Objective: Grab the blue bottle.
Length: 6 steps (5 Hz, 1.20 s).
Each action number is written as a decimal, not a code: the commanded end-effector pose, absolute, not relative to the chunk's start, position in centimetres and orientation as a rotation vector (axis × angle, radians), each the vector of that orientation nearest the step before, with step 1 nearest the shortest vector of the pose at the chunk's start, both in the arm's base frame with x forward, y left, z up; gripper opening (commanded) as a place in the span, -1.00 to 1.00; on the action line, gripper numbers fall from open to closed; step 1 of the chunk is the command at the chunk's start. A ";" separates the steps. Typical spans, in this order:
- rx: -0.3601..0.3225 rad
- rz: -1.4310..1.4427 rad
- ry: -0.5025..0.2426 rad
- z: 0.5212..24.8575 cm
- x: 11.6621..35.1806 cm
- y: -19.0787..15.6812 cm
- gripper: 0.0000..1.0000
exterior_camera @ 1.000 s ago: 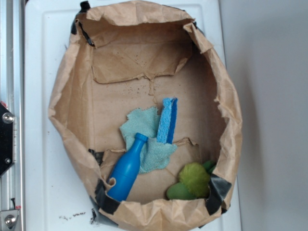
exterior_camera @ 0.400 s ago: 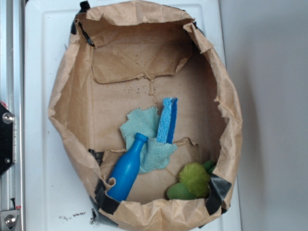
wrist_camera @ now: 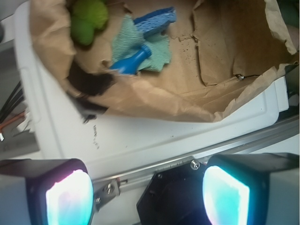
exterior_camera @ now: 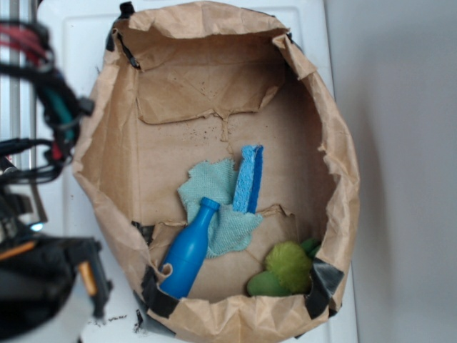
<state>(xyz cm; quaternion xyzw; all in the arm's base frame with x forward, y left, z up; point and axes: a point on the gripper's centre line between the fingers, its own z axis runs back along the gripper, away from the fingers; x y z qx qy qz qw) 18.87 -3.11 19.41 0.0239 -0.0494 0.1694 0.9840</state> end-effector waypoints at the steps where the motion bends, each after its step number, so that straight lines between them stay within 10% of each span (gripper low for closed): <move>1: -0.036 0.690 -0.177 18.2 19.8 -1.6 1.00; 4: -0.125 0.750 -0.212 17.5 28.1 0.2 1.00; 6: -0.109 0.704 -0.244 15.2 25.8 0.2 1.00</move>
